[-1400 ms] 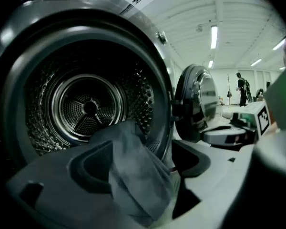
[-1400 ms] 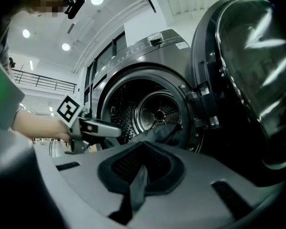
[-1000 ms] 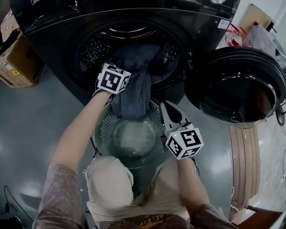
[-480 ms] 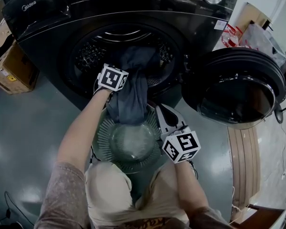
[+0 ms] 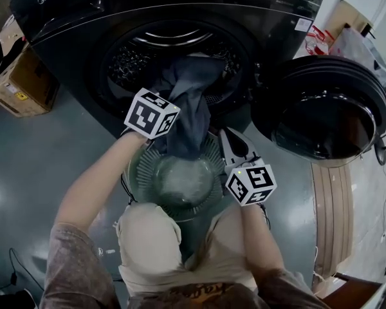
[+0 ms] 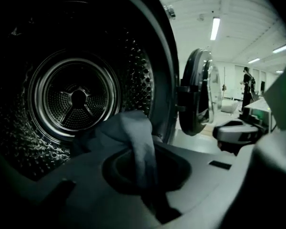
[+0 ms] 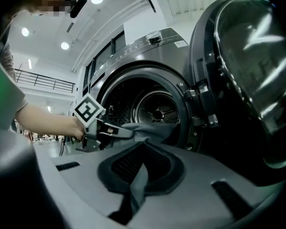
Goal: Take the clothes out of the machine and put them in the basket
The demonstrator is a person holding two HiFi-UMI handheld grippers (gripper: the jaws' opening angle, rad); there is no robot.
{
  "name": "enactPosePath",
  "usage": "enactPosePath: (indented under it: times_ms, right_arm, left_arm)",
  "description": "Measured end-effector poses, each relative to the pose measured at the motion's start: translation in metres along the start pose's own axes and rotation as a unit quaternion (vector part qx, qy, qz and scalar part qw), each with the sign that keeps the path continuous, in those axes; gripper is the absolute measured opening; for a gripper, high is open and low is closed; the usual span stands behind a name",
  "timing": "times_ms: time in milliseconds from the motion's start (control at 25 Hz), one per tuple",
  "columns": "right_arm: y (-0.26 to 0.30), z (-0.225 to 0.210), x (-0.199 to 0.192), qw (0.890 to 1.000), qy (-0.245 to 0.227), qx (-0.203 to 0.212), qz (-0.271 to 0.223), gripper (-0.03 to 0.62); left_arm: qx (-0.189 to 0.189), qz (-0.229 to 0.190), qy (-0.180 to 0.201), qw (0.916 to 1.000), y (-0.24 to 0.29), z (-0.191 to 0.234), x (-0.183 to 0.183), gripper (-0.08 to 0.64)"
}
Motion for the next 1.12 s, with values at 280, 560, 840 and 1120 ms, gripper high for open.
enactPosePath:
  times_ms: [280,560,840,1120]
  right_arm:
    - [-0.006,-0.01,0.002,1.0,0.004,-0.016,-0.007,-0.005]
    - [-0.011,-0.012,0.003,1.0,0.009,-0.019,-0.011,-0.005]
    - [-0.013,-0.01,0.005,1.0,0.007,-0.017,-0.013,-0.005]
    - [-0.016,-0.007,0.007,1.0,0.003,-0.016,-0.013,-0.005]
  left_arm:
    - [-0.075,0.02,0.024,0.9967,-0.051,-0.069,-0.033,0.025]
    - [-0.124,0.045,0.018,0.9911,-0.08,-0.11,-0.055,0.025]
    - [-0.073,-0.031,-0.018,0.9967,-0.081,-0.09,-0.033,0.291]
    - [0.006,-0.027,0.008,0.9996,-0.047,-0.033,-0.025,0.366]
Point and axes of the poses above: the fingertips, and each gripper's own axes: y forward along the fingers, z to its left, x out of its top, the point moved 6 cm from there along -y, backward along the fingers, and after that the axes turned 6 degrees about -y, right-handed, at the moved point
